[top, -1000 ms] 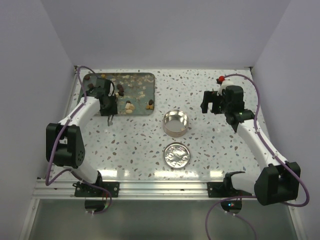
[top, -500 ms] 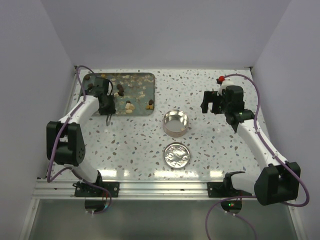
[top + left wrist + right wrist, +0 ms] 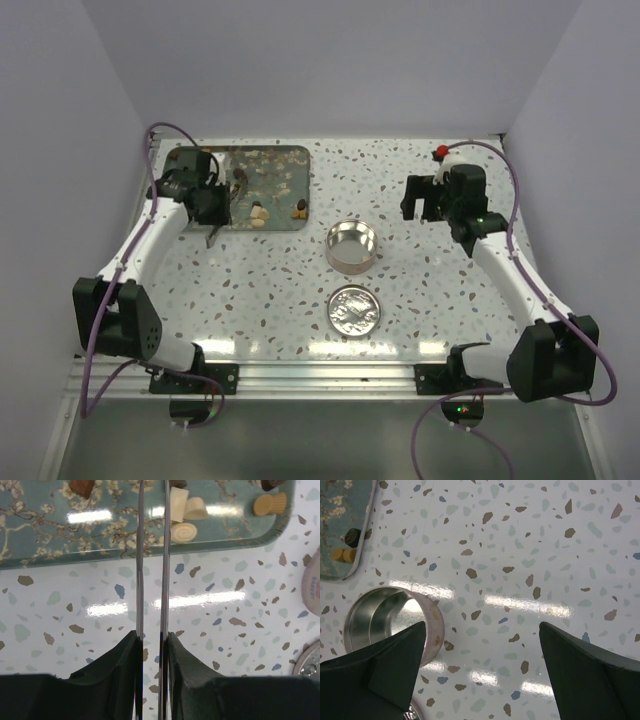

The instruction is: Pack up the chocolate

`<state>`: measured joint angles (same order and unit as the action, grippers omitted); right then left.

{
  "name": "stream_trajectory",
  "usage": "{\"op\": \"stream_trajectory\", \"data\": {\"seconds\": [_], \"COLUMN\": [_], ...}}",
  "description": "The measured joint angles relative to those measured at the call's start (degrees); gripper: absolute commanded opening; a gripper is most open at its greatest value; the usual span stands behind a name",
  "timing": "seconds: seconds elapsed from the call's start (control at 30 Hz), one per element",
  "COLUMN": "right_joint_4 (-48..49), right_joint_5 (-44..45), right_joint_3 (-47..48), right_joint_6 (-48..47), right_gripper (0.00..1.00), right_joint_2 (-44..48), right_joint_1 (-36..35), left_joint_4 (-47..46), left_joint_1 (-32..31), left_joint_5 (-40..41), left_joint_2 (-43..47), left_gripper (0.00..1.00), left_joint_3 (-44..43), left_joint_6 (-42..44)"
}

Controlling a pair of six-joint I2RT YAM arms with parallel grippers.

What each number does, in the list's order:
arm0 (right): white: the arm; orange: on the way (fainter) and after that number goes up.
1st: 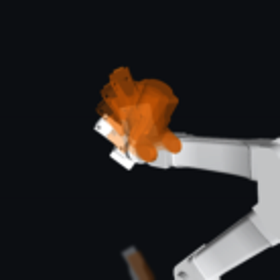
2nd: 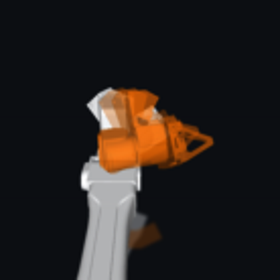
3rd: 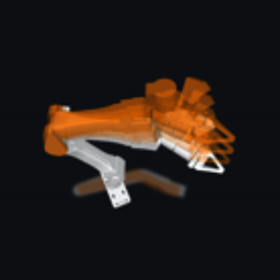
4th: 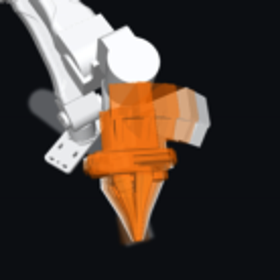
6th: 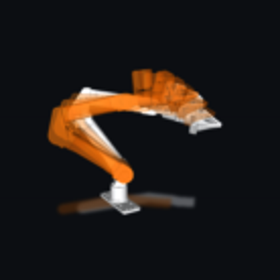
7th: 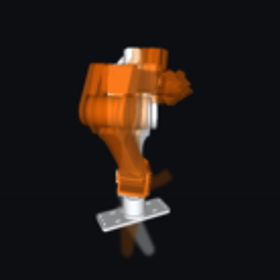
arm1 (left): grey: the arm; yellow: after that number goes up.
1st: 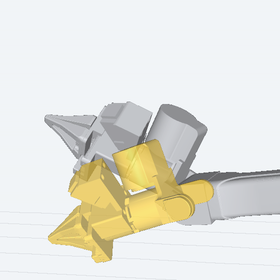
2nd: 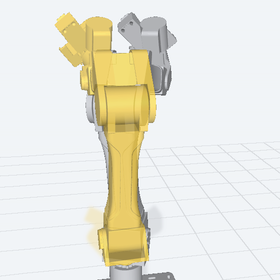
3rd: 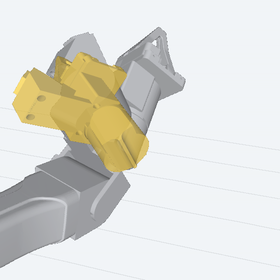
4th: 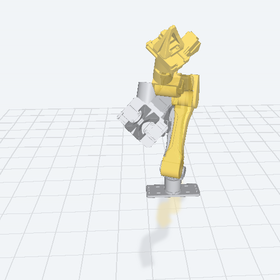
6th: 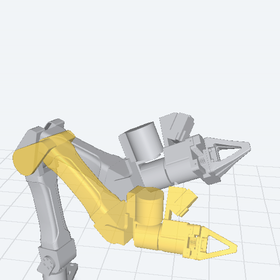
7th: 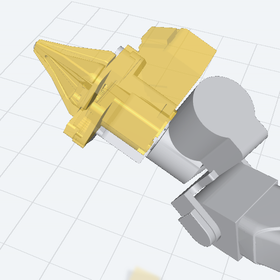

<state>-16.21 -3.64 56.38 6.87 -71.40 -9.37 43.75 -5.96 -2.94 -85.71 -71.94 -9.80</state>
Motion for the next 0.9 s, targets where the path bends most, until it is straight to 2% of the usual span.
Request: {"op": "stream_trajectory", "data": {"seconds": [0.13, 0.4, 0.5, 0.67, 0.8, 0.9], "right_joint_4": [0.4, 0.3, 0.3, 0.3, 0.3, 0.3], "right_joint_5": [-0.1, 0.1, 0.1, 0.1, 0.8, 1.2], "right_joint_3": [1.5, 3.9, 4.1, 4.1, 4.1, 4.0], "right_joint_6": [0.0, 0.0, 0.0, 0.0, 0.0, 0.0], "right_gripper": [0.99, 0.98, 0.98, 0.99, 0.99, 0.98], "right_joint_2": [-1.8, -3.3, -3.3, -3.1, -2.4, -1.8], "right_joint_1": [0.0, 0.0, 0.0, 0.0, 0.0, 0.0], "left_joint_4": [0.9, 0.1, -0.4, -0.6, 0.3, 0.6], "left_joint_1": [-4.9, -28.9, -34.7, -36.9, -37.0, -37.8], "left_joint_5": [-0.7, -1.8, -1.7, -1.0, 0.2, 0.5], "left_joint_2": [3.3, 2.9, 1.2, -1.0, -2.0, -2.1], "left_gripper": [0.28, 0.27, 0.27, 0.29, 0.38, 0.41], "left_joint_3": [-0.1, -4.7, -7.2, -8.1, -8.1, -8.1], "left_joint_6": [0.4, -3.8, -5.1, -6.3, -7.0, -7.2]}}
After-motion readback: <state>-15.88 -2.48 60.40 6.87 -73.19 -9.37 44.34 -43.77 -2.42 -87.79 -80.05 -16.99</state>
